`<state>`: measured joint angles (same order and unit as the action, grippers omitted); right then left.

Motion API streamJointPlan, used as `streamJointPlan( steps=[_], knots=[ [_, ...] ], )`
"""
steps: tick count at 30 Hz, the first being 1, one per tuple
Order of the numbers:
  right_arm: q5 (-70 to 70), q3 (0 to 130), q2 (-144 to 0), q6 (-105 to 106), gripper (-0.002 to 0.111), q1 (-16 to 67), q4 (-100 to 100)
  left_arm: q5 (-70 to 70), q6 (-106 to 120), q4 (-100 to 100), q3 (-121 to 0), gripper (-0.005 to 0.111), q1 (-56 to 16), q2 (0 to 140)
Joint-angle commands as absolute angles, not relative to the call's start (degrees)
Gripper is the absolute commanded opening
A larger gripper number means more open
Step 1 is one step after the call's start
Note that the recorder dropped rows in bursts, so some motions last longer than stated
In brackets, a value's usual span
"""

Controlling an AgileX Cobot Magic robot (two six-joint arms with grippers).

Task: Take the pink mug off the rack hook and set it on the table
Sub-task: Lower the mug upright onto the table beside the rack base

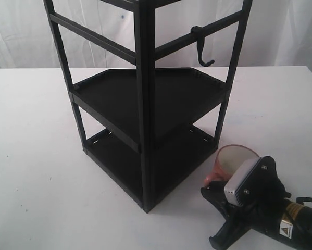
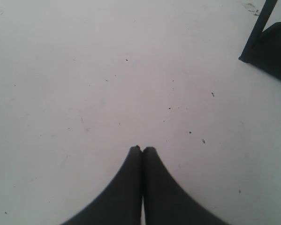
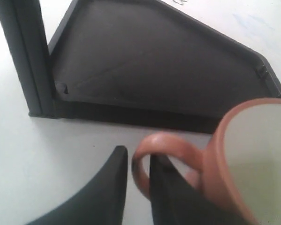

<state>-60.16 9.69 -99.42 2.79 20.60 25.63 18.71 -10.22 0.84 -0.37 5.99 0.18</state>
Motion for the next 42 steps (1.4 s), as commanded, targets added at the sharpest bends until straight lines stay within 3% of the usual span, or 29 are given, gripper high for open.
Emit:
streamJointPlan(
  steps=[1,22,31,42],
  knots=[
    [-60.43,9.3,-99.49,2.61,0.019,20.62,25.5,19.14,-10.23,0.72,0.0,0.0,5.59,0.0],
    [-64.58,8.03,-99.49,2.34,0.019,20.62,26.34,19.14,-10.23,0.72,0.0,0.0,5.59,0.0],
    [-66.45,7.82,-99.27,0.0,0.026,20.62,34.3,19.14,-10.23,0.72,0.0,0.0,5.59,0.0],
    [-68.15,7.82,-86.07,-11.8,0.024,20.62,38.31,19.14,-10.23,0.72,0.0,0.0,5.59,0.0]
  ],
)
